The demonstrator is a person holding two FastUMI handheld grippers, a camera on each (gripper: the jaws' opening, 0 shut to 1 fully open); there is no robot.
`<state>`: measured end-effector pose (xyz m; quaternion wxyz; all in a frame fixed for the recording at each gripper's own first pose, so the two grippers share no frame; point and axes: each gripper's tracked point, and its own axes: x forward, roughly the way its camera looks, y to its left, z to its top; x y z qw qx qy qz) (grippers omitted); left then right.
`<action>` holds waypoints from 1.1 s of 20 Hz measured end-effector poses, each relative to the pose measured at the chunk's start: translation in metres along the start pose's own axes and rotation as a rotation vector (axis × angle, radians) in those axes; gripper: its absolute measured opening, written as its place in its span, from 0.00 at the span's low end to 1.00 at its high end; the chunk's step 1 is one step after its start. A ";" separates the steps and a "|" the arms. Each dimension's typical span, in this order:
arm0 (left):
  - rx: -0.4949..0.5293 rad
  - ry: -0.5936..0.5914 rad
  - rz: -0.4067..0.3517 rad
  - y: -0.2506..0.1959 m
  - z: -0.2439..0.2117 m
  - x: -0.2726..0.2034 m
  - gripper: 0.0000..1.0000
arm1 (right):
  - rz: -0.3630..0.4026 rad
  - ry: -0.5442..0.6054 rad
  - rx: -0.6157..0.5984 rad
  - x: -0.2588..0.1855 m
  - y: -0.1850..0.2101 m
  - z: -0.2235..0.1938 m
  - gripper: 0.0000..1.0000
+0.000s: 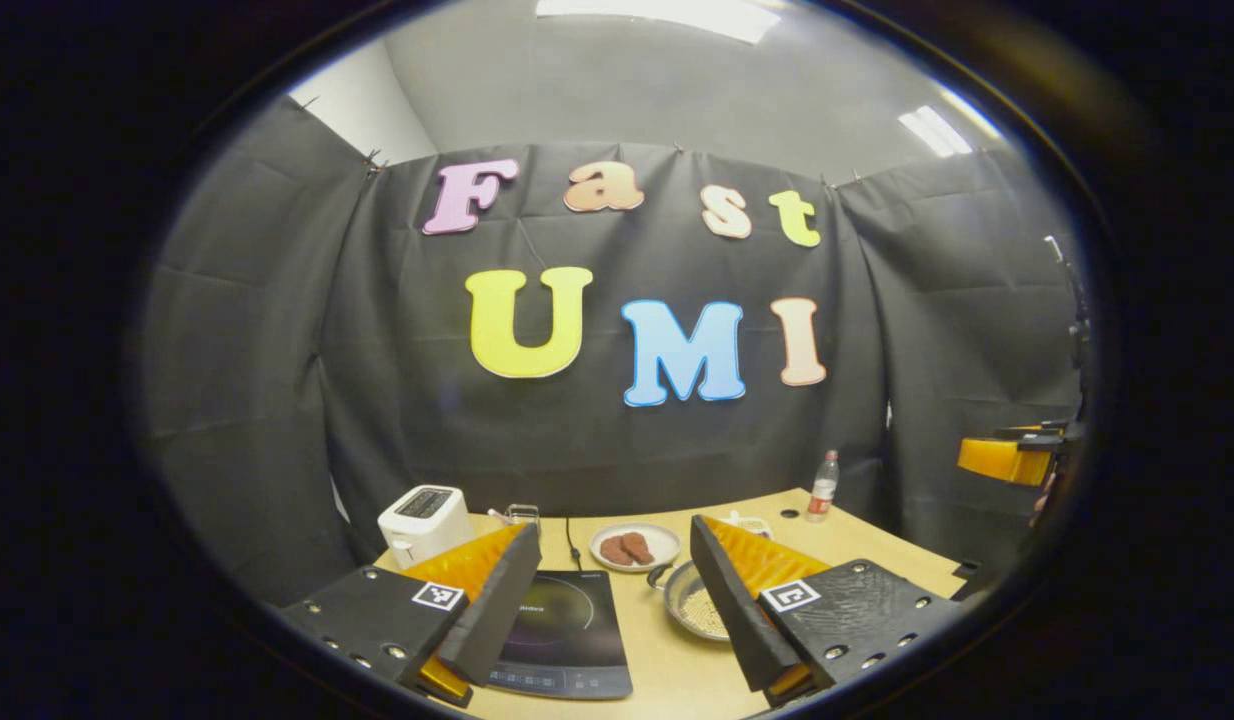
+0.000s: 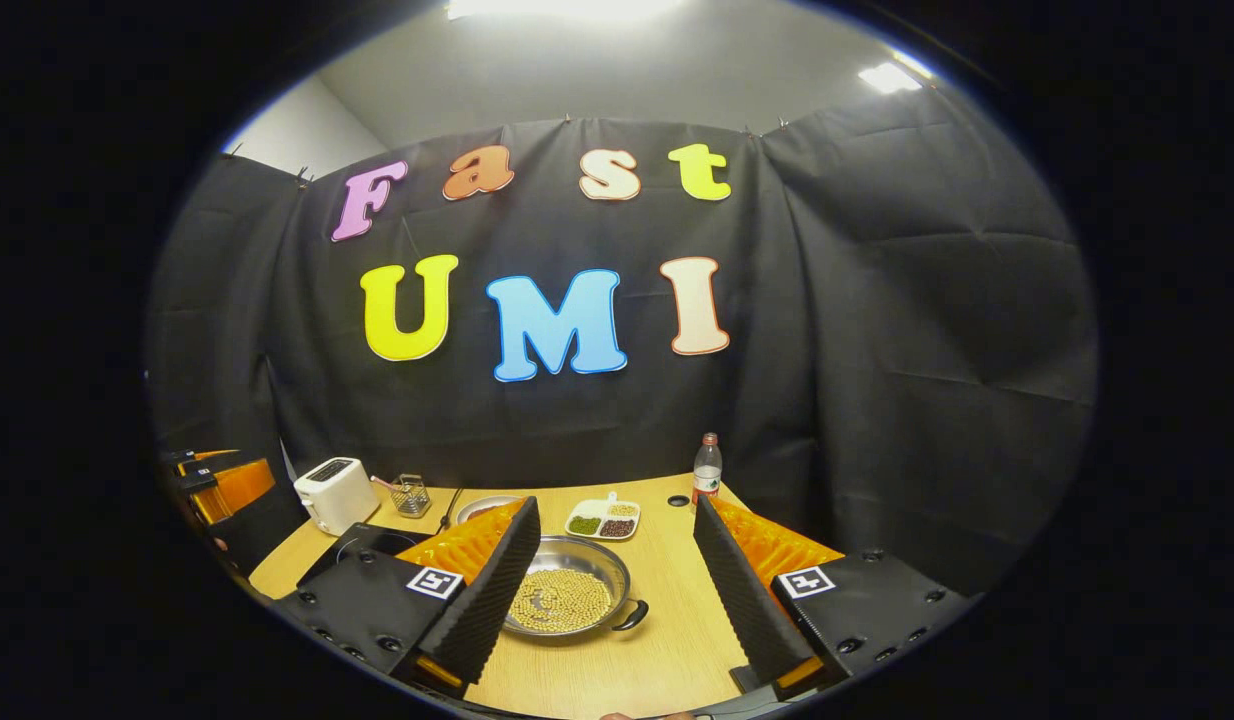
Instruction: First push the handle of the pot to place it horizontally, then grasp the pot with both hands and set it on the induction cooktop.
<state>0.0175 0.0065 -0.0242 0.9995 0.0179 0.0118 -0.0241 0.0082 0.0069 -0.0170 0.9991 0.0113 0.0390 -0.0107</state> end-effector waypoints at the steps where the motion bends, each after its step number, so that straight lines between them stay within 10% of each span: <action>1: -0.003 0.002 -0.003 0.000 -0.001 0.001 0.89 | 0.000 0.003 0.003 0.003 -0.001 0.001 0.96; 6: -0.011 0.008 0.014 0.013 -0.007 0.006 0.92 | 0.059 0.079 0.038 0.017 0.018 -0.005 0.95; 13: -0.019 0.015 0.050 0.034 -0.021 0.002 0.89 | 0.111 0.217 -0.096 0.029 0.051 -0.036 0.12; 22: 0.009 0.044 0.042 0.031 -0.038 -0.005 0.89 | 0.281 0.422 -0.139 0.025 0.092 -0.082 0.02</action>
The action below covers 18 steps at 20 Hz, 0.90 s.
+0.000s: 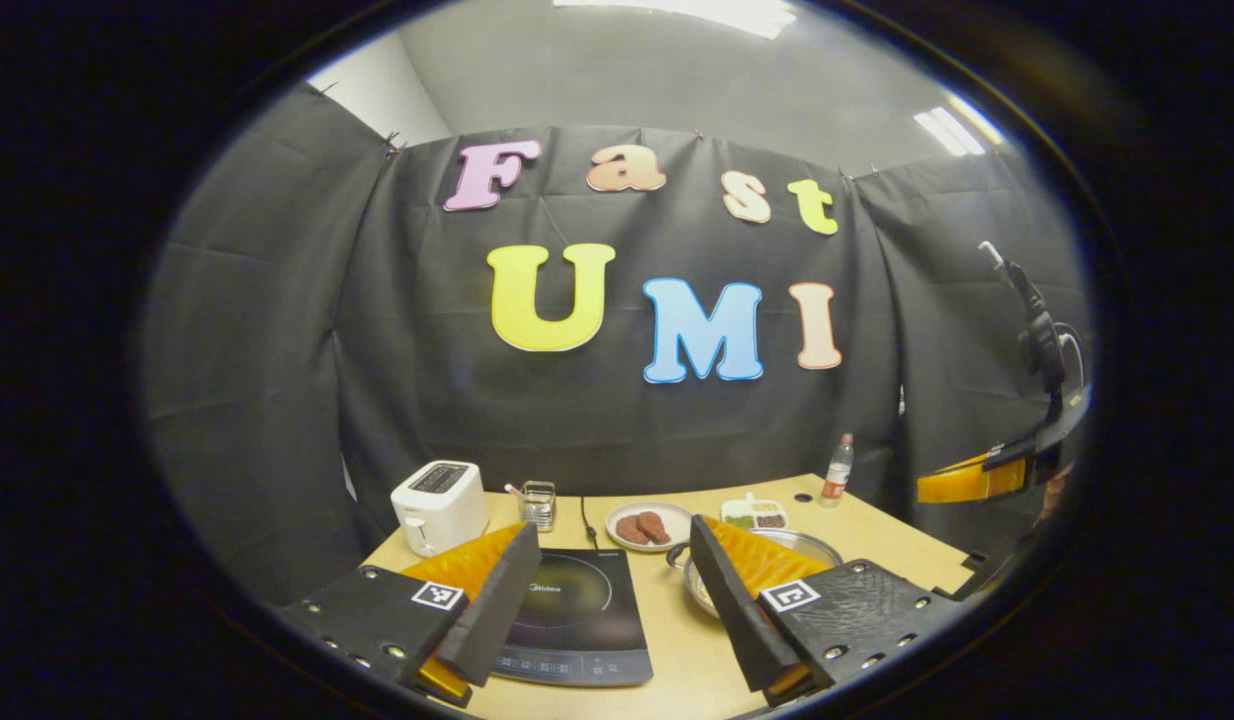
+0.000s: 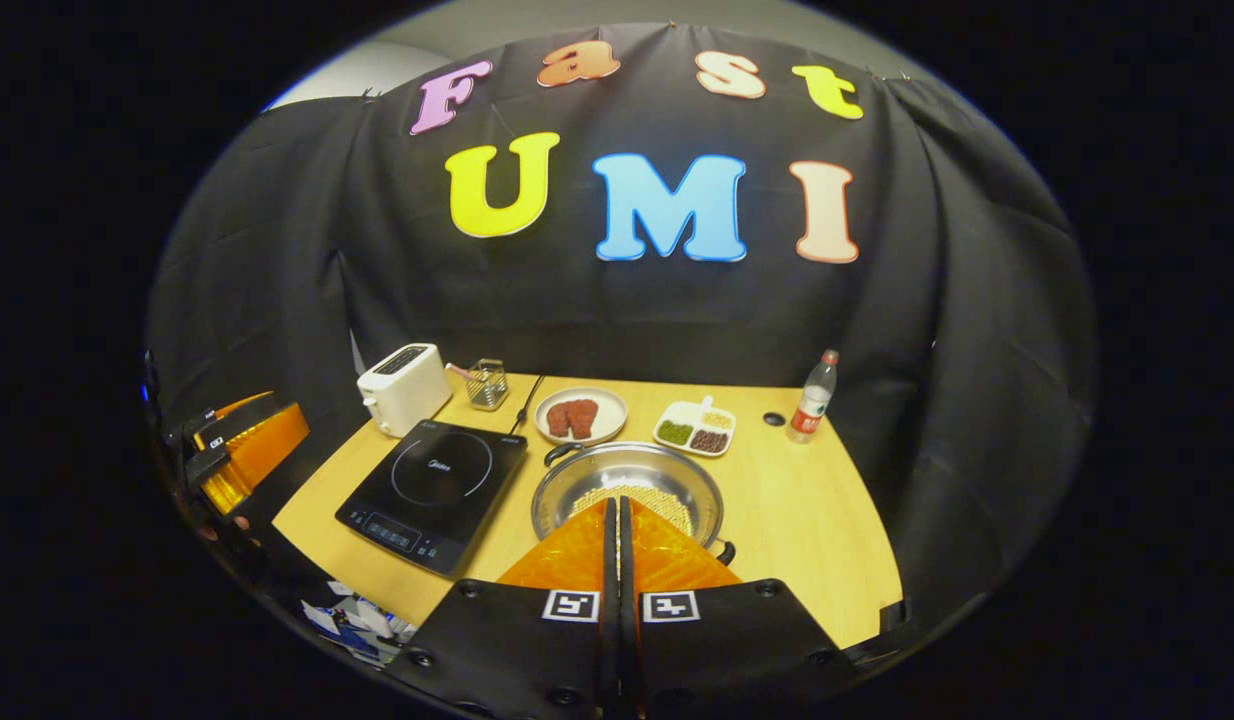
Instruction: First push the handle of the pot to place it horizontally, then grasp the pot with both hands and set it on the induction cooktop.
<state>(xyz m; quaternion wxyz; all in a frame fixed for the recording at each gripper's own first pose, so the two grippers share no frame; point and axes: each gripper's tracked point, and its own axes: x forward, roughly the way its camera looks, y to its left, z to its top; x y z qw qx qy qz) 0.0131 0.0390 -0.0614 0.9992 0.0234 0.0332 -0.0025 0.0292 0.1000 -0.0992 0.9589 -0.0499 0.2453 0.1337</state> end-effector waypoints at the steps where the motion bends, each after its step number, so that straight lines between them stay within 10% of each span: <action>1: 0.007 0.007 -0.005 -0.005 -0.004 0.000 0.89 | -0.001 0.013 -0.012 0.003 -0.005 0.000 0.02; 18: -0.109 0.156 0.219 -0.020 -0.023 0.034 0.92 | 0.232 0.545 -0.029 0.101 -0.046 -0.152 0.02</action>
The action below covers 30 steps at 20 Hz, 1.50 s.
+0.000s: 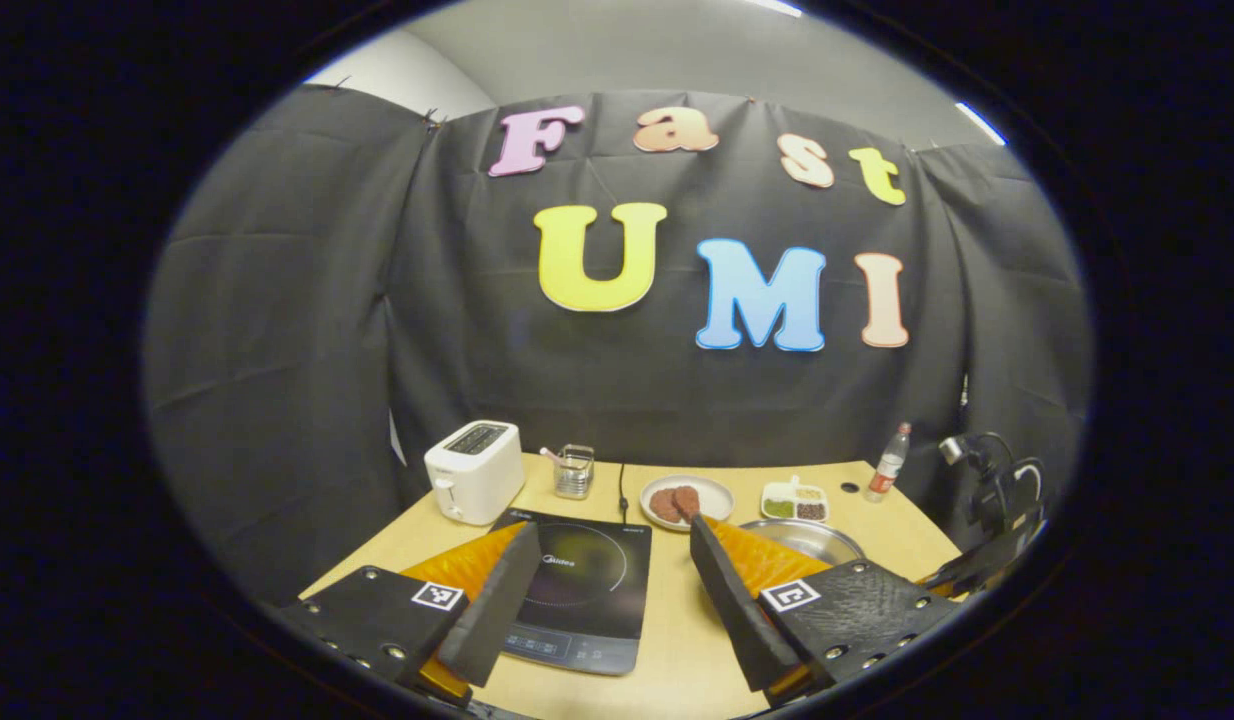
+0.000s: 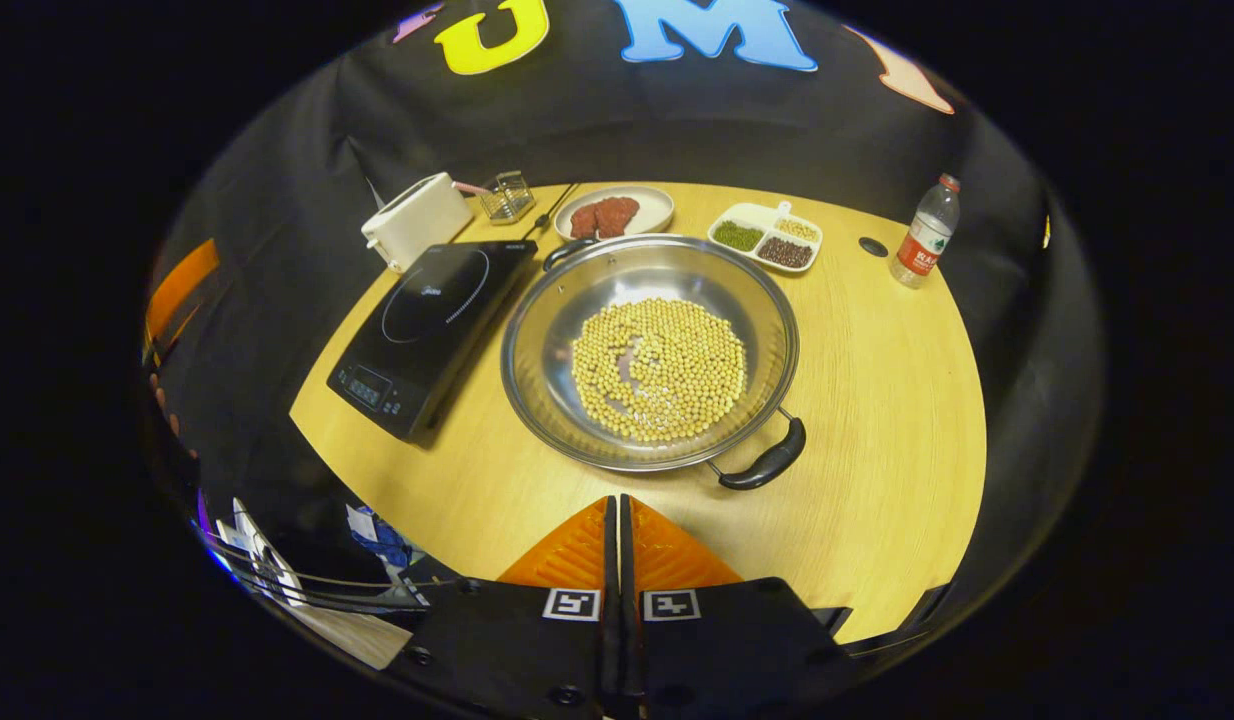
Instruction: First push the handle of the pot to place it horizontally, then grasp the pot with both hands and set it on the induction cooktop.
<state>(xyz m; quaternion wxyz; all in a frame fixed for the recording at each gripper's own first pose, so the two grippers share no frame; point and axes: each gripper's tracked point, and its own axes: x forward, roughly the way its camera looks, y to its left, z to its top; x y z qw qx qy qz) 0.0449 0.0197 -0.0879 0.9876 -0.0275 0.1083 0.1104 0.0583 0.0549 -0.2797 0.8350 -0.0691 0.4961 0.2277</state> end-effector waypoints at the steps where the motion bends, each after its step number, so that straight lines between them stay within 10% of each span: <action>1: -0.019 0.011 0.004 -0.003 -0.002 0.001 0.92 | 0.005 0.017 -0.003 0.008 -0.004 -0.003 0.02; 30: 0.089 0.111 0.129 -0.069 -0.042 0.022 0.92 | -0.040 0.122 -0.059 0.071 -0.107 0.012 0.02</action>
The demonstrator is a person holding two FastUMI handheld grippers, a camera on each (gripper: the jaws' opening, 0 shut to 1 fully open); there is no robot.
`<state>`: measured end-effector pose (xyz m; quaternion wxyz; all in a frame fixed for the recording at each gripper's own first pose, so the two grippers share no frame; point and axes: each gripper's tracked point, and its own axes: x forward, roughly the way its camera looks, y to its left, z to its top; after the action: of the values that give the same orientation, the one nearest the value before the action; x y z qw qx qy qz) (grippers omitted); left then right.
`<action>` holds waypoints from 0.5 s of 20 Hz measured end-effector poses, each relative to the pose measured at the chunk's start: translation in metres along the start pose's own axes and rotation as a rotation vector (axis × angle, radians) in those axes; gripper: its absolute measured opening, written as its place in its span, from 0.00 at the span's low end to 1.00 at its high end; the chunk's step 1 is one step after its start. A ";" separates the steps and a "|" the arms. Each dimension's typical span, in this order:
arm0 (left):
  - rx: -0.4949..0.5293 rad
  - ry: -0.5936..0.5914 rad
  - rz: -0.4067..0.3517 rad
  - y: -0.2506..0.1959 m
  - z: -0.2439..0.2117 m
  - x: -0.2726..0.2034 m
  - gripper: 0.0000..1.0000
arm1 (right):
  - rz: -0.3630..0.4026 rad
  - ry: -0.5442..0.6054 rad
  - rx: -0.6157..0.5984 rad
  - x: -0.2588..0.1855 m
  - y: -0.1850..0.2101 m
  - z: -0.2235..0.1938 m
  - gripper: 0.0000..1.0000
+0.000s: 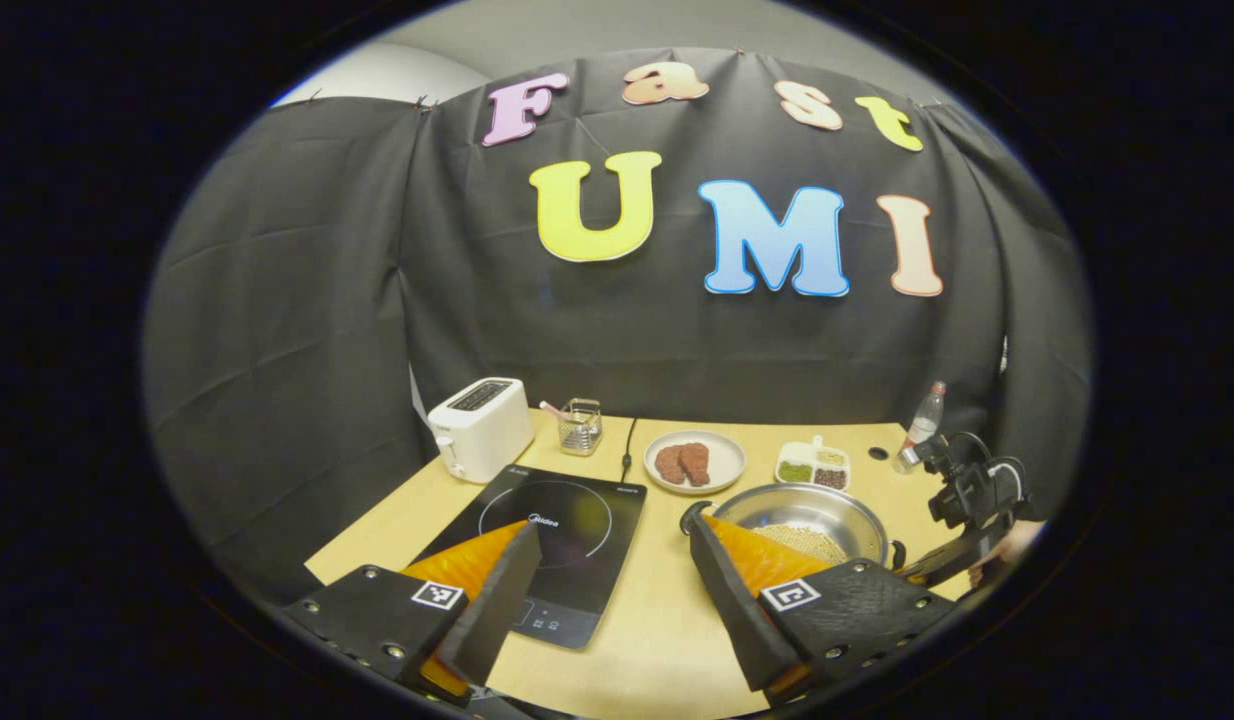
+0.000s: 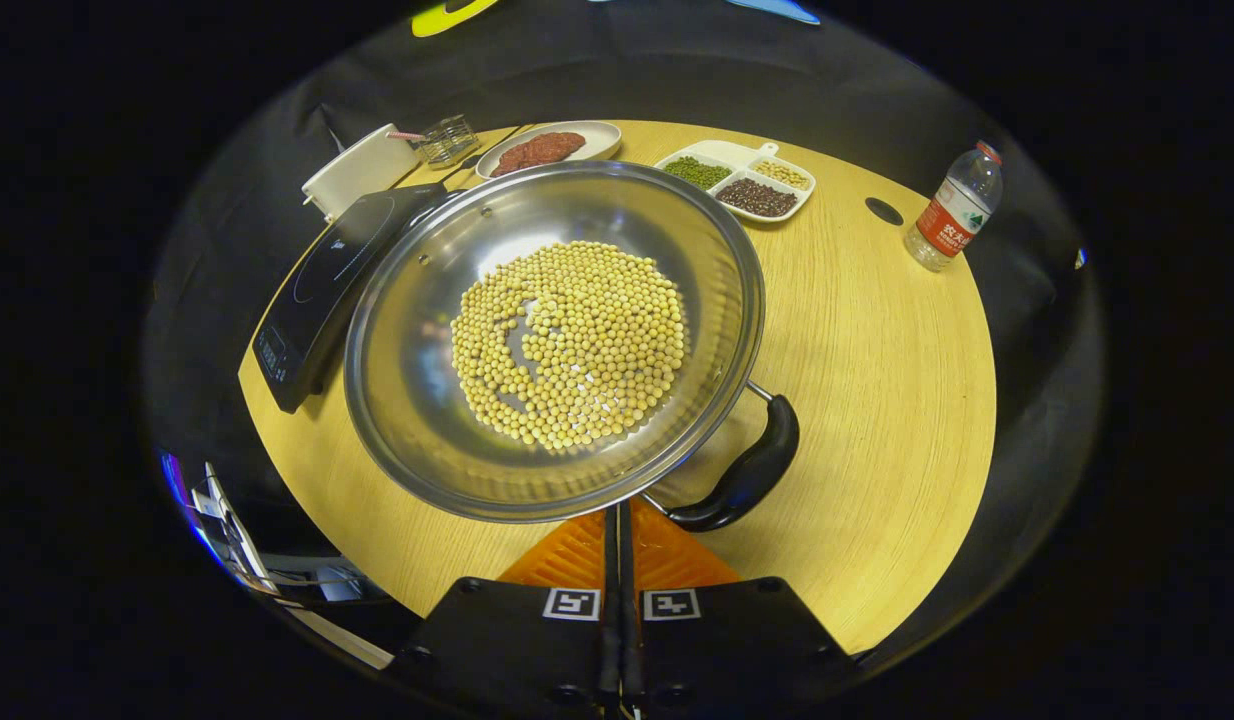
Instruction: First push the handle of the pot to place it horizontally, then grasp the pot with both hands and set it on the induction cooktop.
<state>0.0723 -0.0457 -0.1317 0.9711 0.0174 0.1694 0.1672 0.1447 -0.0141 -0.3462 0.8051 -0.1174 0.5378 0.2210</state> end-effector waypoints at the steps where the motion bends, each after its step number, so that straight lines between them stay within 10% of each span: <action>1: 0.002 0.002 0.006 0.000 0.001 -0.002 0.92 | 0.003 0.001 0.006 0.001 -0.002 0.000 0.02; 10: -0.016 0.045 0.055 0.001 -0.023 -0.019 0.92 | -0.008 -0.030 0.064 0.006 -0.024 0.018 0.02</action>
<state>0.0473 -0.0519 -0.1472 0.9622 0.0105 0.1893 0.1956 0.1730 -0.0263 -0.3455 0.8173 -0.0907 0.5319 0.2023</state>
